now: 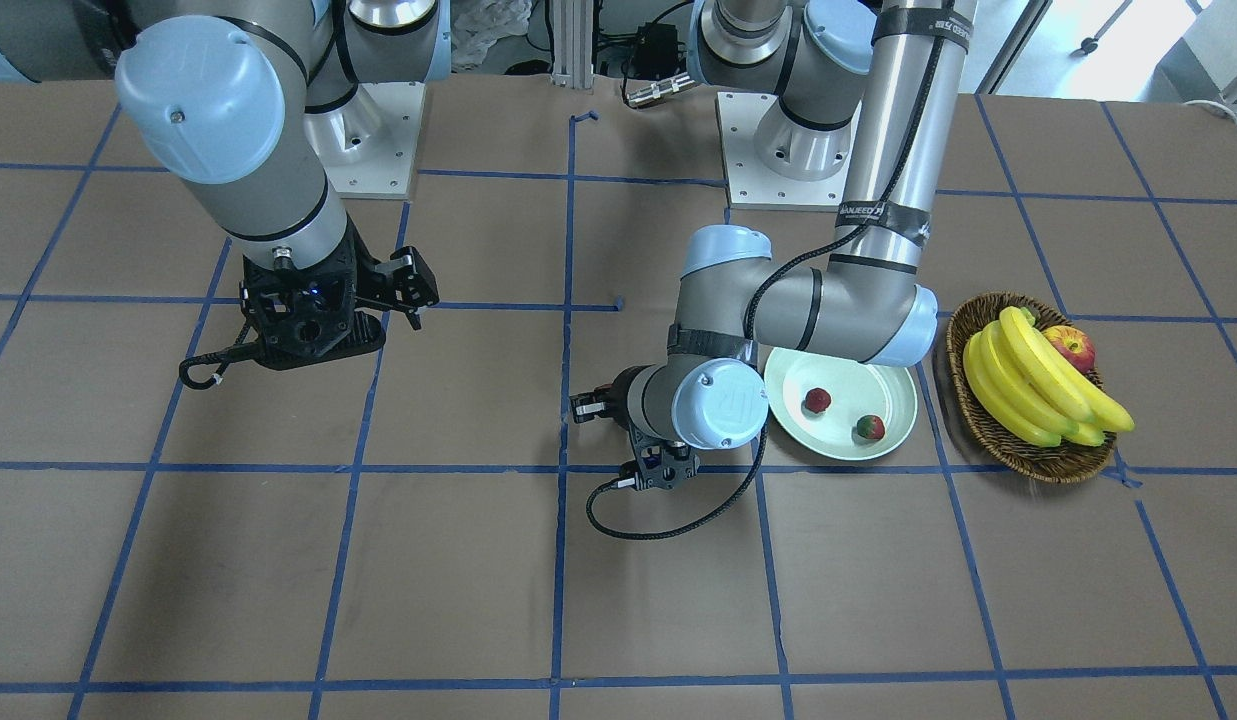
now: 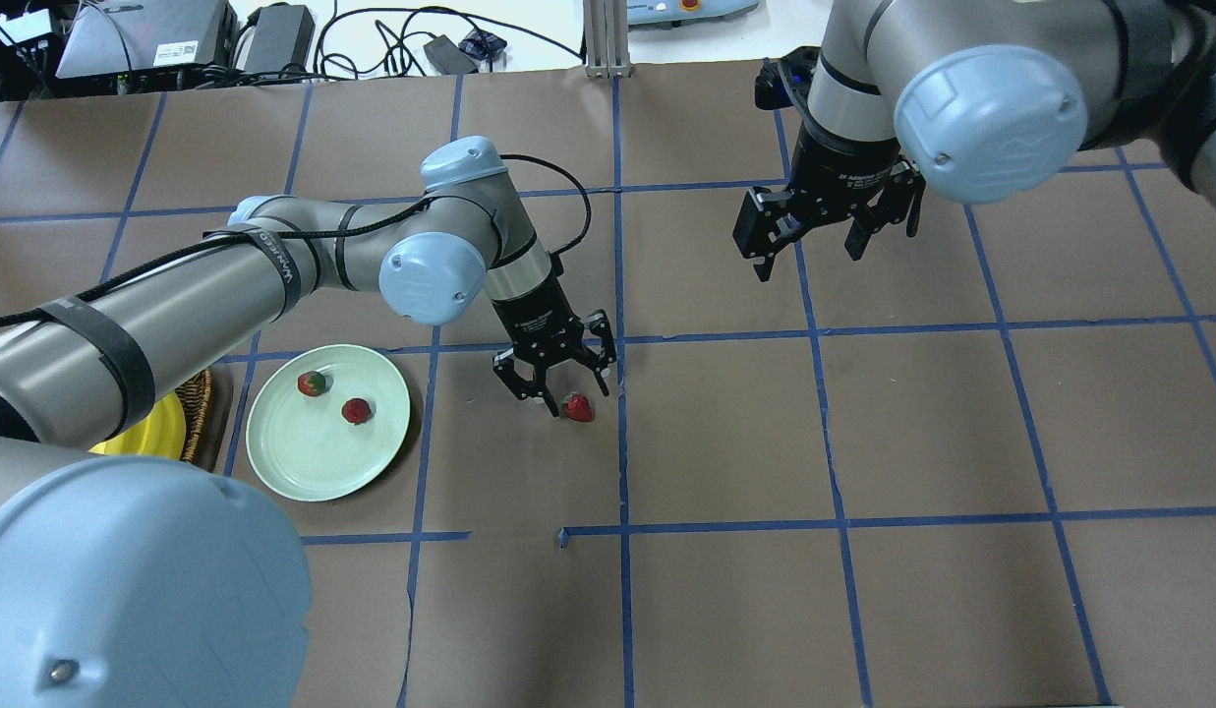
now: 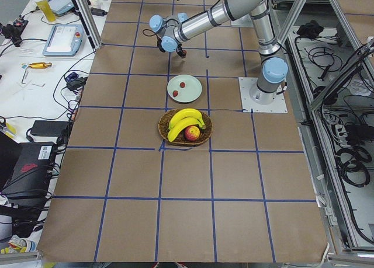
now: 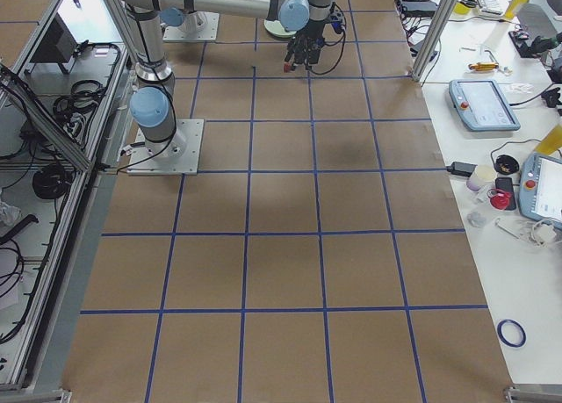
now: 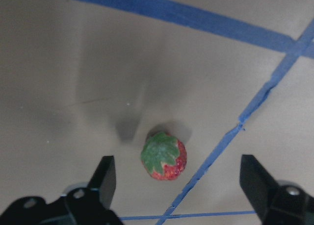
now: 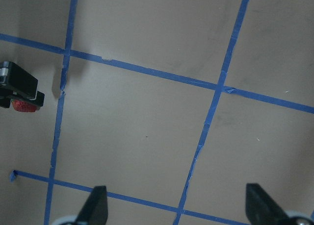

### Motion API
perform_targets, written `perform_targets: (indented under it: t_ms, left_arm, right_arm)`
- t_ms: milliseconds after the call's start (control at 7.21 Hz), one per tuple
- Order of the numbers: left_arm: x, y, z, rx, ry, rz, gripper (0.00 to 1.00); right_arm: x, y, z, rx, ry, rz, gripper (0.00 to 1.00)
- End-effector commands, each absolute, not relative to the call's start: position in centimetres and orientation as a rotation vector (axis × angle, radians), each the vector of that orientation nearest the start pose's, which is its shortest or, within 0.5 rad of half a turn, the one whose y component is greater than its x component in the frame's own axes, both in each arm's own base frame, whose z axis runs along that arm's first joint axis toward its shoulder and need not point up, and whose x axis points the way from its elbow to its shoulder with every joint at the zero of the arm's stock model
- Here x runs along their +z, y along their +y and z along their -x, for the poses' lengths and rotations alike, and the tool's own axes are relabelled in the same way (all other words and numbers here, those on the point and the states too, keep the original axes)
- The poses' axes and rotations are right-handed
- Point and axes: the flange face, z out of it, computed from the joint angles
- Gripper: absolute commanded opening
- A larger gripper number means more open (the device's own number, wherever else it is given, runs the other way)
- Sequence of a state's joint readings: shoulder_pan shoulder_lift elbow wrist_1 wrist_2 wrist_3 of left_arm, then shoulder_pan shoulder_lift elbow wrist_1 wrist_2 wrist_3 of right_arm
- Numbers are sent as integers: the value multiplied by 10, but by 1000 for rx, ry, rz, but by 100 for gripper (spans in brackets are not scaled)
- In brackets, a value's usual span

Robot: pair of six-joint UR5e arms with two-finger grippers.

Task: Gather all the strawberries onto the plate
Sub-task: 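Move the left gripper to the last strawberry and grasp it, then carry the last strawberry onto the plate and open the left gripper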

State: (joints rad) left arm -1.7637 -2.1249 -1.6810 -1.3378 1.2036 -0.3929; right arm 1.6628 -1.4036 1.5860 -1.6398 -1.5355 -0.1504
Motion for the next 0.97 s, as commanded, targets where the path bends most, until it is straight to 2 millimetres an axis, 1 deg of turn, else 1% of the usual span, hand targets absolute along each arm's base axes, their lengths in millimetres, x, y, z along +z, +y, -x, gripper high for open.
perform_targets:
  t_ms: [0,139,278,416,555,694,833]
  left_arm:
    - [154,-540,277,856,3206,440,0]
    - [165,-542,270,762,3166,391,0]
    - [182,-545,266,693,3158,371,0]
    - [204,-553,254,597,3146,256,0]
    - [224,-557,228,567,3090,1,0]
    - [238,-561,187,599,3073,-31,0]
    - [244,-563,150,615,3042,-103,0]
  right_arm:
    - [400,-529,-186,174,3076,371,100]
    - [400,-529,-186,174,3076,371,100]
    - [400,-529,-186,174,3076,371,100]
    - [400,-530,-186,172,3077,372,100]
    - [401,-530,-186,170,3076,372,100]
    - [400,-529,-186,172,3076,372,100]
    - [400,-530,-186,170,3077,374,100]
